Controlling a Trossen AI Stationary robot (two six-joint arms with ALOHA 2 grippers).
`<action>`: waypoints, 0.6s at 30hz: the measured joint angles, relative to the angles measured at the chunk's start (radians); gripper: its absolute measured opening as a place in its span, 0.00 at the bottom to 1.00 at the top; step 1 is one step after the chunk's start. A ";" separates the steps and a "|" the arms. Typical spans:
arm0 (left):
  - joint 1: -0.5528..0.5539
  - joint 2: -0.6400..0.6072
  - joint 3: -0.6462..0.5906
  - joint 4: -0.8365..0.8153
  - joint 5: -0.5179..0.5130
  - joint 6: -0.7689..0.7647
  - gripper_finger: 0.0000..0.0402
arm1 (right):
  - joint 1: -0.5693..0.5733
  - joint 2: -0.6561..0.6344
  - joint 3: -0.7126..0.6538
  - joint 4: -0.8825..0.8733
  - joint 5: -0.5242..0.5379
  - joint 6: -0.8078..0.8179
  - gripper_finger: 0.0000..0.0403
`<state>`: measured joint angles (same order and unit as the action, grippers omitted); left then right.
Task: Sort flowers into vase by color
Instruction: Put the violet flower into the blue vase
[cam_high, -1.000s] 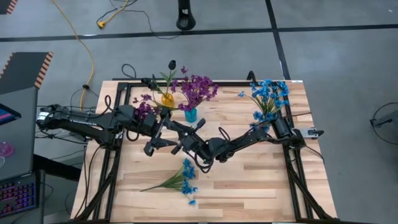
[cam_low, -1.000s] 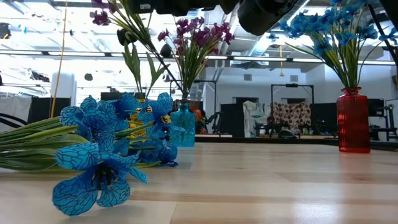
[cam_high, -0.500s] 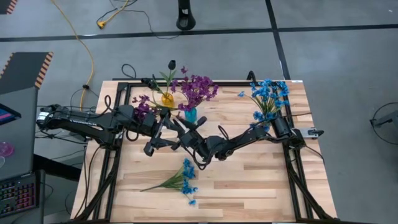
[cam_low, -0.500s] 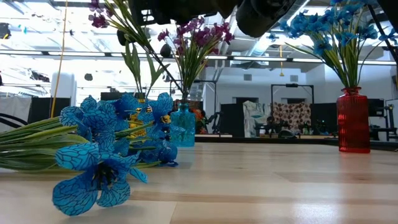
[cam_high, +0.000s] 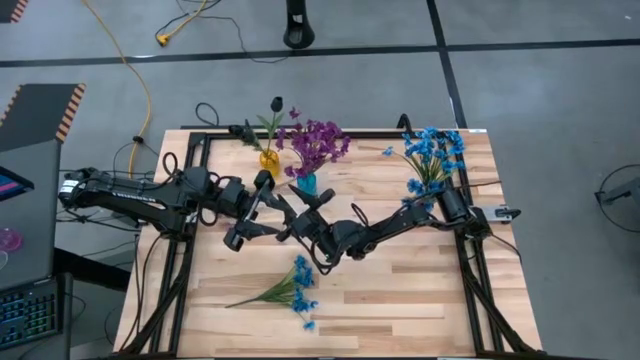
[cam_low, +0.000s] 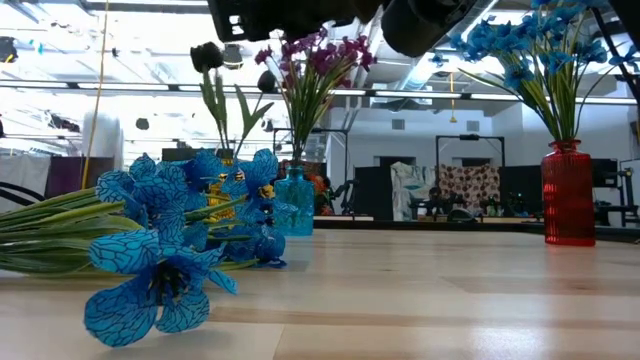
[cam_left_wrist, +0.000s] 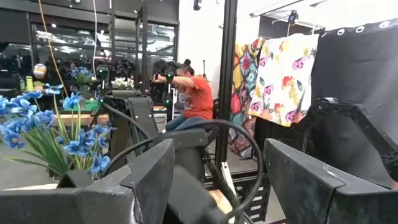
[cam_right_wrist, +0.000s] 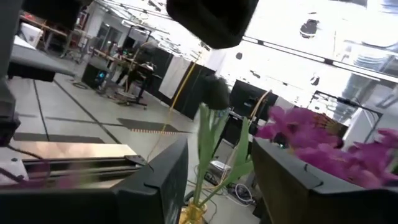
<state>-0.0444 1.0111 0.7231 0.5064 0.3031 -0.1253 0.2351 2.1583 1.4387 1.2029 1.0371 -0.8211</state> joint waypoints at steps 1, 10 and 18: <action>0.000 0.000 0.000 0.000 0.000 0.000 0.59 | 0.000 -0.002 0.000 0.004 0.014 -0.001 0.51; -0.006 -0.055 0.000 -0.062 0.032 0.014 0.59 | 0.015 -0.020 0.000 -0.021 0.092 -0.029 0.49; -0.087 -0.162 0.000 -0.316 -0.182 -0.017 0.59 | 0.066 -0.023 0.000 0.005 0.144 -0.193 0.48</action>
<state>-0.1315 0.8488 0.7227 0.1907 0.1213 -0.1422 0.3014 2.1349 1.4386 1.2081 1.1806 -1.0145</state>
